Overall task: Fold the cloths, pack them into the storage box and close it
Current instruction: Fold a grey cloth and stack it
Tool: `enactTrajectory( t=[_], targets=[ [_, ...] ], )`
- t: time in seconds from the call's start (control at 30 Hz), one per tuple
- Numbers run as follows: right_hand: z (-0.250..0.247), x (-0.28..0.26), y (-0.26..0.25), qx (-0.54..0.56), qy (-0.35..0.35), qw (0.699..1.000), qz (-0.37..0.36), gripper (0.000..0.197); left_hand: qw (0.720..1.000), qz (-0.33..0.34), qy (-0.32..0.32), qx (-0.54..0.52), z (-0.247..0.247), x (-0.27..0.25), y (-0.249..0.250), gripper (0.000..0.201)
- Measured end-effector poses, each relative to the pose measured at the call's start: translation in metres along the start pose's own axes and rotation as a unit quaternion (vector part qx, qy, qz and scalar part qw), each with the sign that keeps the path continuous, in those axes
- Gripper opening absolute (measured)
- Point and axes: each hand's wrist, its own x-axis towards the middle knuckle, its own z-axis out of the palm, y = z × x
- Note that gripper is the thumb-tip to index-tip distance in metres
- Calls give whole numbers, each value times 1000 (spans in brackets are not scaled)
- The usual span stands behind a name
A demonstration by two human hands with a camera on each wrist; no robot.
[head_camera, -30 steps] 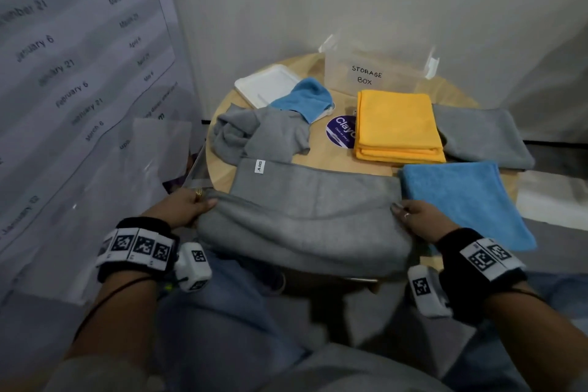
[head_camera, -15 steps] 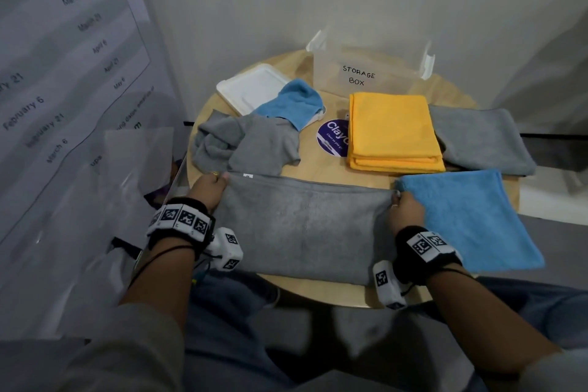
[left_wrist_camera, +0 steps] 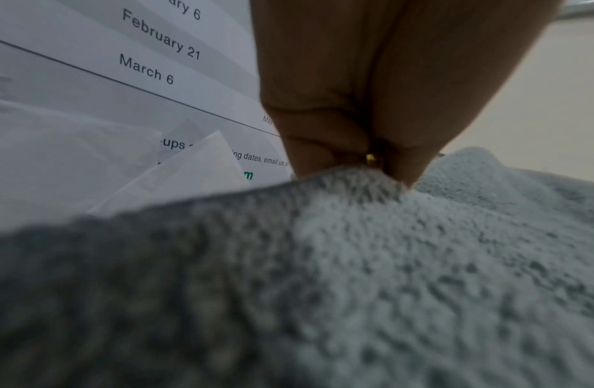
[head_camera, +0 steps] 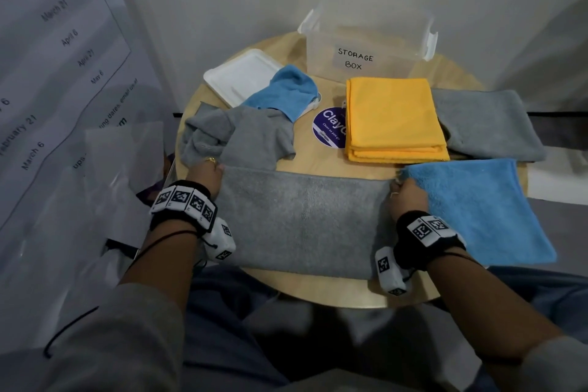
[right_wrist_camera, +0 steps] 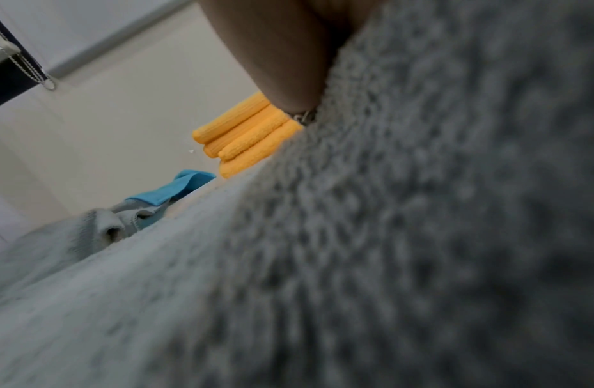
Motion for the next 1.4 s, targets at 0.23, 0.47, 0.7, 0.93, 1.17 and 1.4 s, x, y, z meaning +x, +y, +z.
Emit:
enactTrajectory(
  t=[0.23, 0.47, 0.7, 0.93, 1.17, 1.4],
  targets=[
    [-10, -44, -15, -141, 82, 972, -169, 57, 977, 27, 194, -80, 6, -42, 28, 44],
    [45, -105, 10, -206, -120, 918, -318, 65, 979, 147, -119, 75, 98, -140, 68, 56],
    [57, -96, 52, -237, -89, 920, -300, 82, 975, 169, -106, 96, 121, -154, 49, 56],
    [29, -87, 77, -161, -80, 965, -193, 66, 987, 102, -88, 89, 106, -150, 19, 68],
    [11, -97, 58, -160, -33, 981, -102, 70, 992, 15, -104, 64, 88, -138, 5, 73],
    [3, -88, 38, -65, -127, 990, 4, 40, 989, 25, -102, 103, 88, -138, 4, 75]
  ],
)
